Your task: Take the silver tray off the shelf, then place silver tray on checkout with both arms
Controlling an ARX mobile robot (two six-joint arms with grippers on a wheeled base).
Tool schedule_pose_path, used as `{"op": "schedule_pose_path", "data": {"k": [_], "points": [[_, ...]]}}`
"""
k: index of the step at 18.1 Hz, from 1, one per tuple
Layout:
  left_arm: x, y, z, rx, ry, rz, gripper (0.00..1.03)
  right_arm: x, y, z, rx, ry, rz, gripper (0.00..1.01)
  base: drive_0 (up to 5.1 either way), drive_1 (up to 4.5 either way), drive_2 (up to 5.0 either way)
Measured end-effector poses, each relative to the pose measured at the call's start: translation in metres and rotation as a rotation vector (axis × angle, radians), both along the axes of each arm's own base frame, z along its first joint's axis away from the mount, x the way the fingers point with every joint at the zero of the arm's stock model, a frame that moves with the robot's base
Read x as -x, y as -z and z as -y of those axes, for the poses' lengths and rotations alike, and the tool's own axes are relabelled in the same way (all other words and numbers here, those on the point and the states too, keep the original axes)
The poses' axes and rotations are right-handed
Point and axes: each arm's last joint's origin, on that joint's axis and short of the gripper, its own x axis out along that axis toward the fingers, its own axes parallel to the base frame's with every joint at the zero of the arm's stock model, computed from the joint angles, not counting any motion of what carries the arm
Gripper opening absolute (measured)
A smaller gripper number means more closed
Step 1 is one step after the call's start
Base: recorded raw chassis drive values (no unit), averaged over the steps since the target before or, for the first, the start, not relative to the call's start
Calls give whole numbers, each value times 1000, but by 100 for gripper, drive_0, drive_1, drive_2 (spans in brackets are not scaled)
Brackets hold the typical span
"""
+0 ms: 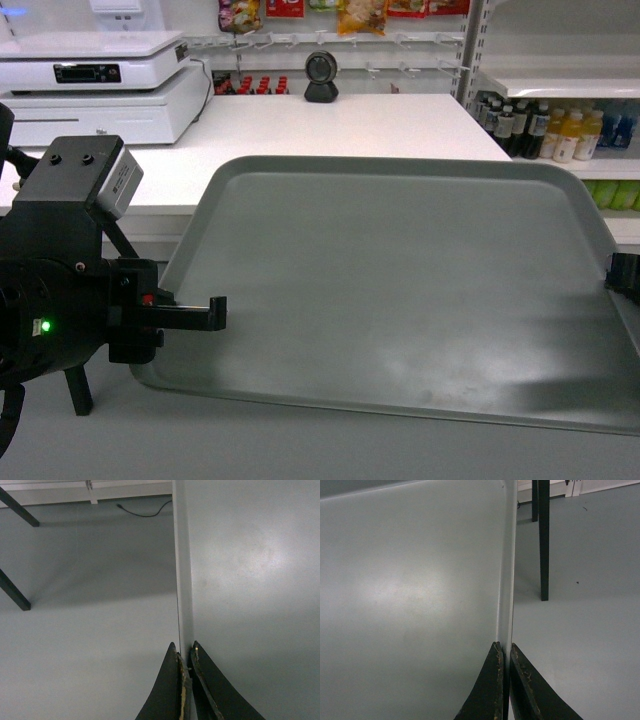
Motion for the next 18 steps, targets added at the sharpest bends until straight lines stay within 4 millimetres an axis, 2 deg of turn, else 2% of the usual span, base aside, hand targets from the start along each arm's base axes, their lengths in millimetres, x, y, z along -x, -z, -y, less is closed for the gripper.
{"op": "schedule_pose_path", "data": {"k": [18], "points": [[0,0,0,0,1,-2,3,0,0,0,0,1,-2,2,0,411,-412]]}}
